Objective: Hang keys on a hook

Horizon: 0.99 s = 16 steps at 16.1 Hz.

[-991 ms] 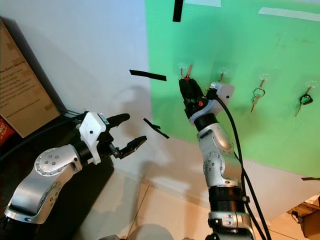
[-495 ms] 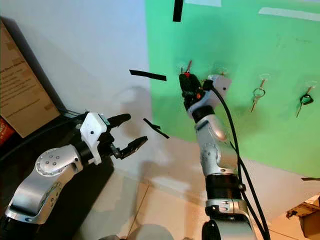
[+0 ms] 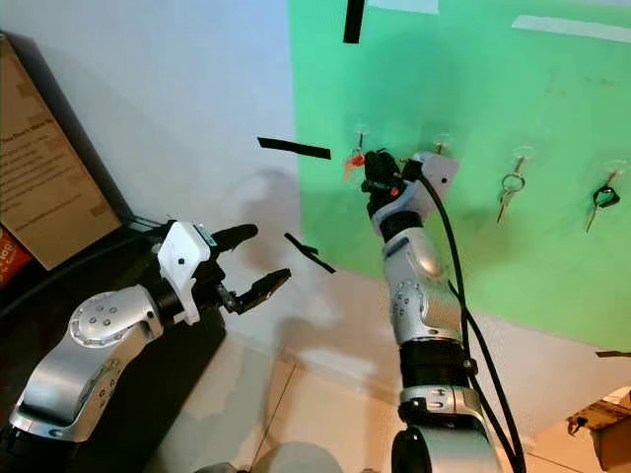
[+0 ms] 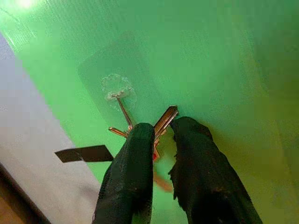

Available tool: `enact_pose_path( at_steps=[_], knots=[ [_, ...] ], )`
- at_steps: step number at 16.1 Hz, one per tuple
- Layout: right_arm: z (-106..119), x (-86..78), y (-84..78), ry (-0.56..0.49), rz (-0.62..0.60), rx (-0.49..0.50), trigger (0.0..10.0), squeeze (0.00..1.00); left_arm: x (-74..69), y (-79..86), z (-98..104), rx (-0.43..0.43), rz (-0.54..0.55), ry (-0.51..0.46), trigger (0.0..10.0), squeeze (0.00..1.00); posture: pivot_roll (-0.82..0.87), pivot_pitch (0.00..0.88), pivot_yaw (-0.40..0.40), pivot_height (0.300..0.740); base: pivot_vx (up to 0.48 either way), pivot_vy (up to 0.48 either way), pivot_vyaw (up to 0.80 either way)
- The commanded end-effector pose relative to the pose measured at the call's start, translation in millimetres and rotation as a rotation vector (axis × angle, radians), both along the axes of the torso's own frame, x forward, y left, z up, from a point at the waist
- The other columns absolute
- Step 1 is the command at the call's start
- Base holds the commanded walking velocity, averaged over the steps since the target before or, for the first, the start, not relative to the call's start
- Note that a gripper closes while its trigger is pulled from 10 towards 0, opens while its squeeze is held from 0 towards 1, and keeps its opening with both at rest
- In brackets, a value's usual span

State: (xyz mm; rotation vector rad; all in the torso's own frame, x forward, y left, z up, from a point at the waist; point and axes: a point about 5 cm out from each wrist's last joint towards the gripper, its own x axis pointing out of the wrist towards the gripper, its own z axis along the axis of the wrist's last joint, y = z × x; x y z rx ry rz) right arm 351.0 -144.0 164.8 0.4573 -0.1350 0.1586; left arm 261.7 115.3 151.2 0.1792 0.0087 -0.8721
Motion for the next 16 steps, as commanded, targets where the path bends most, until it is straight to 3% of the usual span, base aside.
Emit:
enact_pose_path(
  at_steps=[1,6,10,16],
  knots=[
    [7.3,4.1,-8.9,-0.013,-0.058,0.033,10.0,0.00,1.0,2.0,1.3,0.017,-0.006,-0.010,10.0,0.07,-0.02,0.000,0.080,0.740,0.000,0.000,0.00],
    [1.8,3.3,-12.0,0.007,-0.065,0.023,10.0,0.00,2.3,2.1,1.6,0.018,-0.006,-0.008,10.0,0.07,-0.02,0.000,0.078,0.740,0.000,0.000,0.00],
    [-23.6,-8.9,-15.9,0.102,-0.059,-0.054,10.0,0.00,1.1,2.6,0.1,0.021,-0.006,-0.001,10.0,0.07,-0.02,0.000,0.079,0.740,0.000,0.000,0.00],
    [-44.1,-19.0,-15.4,0.167,-0.050,-0.061,10.0,0.00,1.8,2.8,-0.1,0.026,-0.013,0.000,10.0,0.06,-0.02,0.000,0.086,0.740,0.000,0.000,0.00]
  ],
)
